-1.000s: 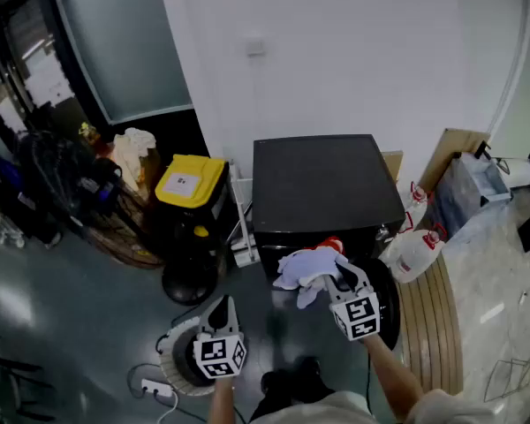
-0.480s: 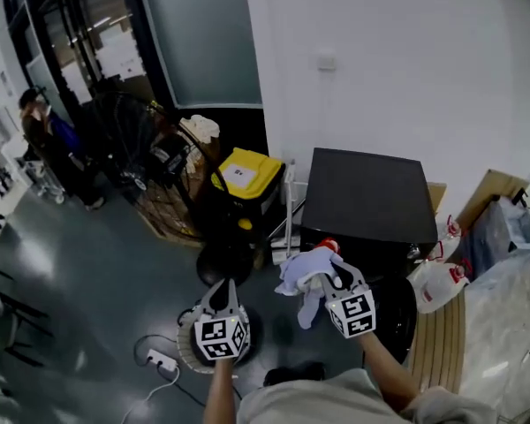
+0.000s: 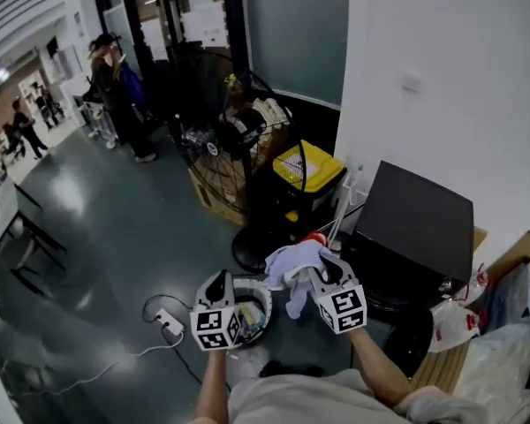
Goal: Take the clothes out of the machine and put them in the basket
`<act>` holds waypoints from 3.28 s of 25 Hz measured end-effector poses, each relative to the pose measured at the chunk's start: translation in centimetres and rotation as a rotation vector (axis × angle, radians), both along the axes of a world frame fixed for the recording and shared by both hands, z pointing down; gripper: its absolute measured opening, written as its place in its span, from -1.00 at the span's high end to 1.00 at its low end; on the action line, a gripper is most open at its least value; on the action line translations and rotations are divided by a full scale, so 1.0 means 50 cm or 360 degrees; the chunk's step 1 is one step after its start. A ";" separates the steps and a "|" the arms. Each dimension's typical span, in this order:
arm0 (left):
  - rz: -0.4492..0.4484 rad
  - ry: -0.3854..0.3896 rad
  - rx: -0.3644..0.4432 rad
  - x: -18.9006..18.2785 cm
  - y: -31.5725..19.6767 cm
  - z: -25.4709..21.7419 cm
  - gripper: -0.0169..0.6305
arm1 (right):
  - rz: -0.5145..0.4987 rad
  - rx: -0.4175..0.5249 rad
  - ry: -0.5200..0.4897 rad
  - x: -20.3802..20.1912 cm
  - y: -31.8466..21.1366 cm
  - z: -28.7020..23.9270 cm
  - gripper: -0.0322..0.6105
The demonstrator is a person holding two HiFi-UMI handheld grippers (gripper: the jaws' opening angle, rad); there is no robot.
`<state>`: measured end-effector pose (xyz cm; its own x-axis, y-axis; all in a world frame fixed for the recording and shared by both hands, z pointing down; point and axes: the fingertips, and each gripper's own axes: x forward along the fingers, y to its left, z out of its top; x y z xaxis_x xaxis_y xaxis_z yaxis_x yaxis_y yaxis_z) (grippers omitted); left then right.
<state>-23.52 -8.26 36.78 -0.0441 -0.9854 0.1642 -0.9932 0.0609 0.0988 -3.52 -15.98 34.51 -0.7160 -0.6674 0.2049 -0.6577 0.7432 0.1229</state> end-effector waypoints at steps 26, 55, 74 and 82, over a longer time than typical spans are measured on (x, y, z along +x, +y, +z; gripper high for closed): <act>-0.0717 0.0060 -0.0137 -0.408 0.338 0.081 0.89 | -0.0708 -0.0108 0.0094 -0.563 0.132 0.101 0.58; -0.0612 0.0289 -0.0494 -0.391 0.303 0.454 0.89 | -0.0615 -0.0535 0.0721 -0.573 0.120 0.812 0.56; -0.0587 0.0281 -0.0494 -0.391 0.292 0.457 0.89 | -0.0587 -0.0580 0.0673 -0.586 0.114 0.827 0.32; -0.0514 0.0238 -0.0423 -0.372 0.246 0.389 0.89 | -0.0545 -0.0587 0.0448 -0.572 0.102 0.703 0.83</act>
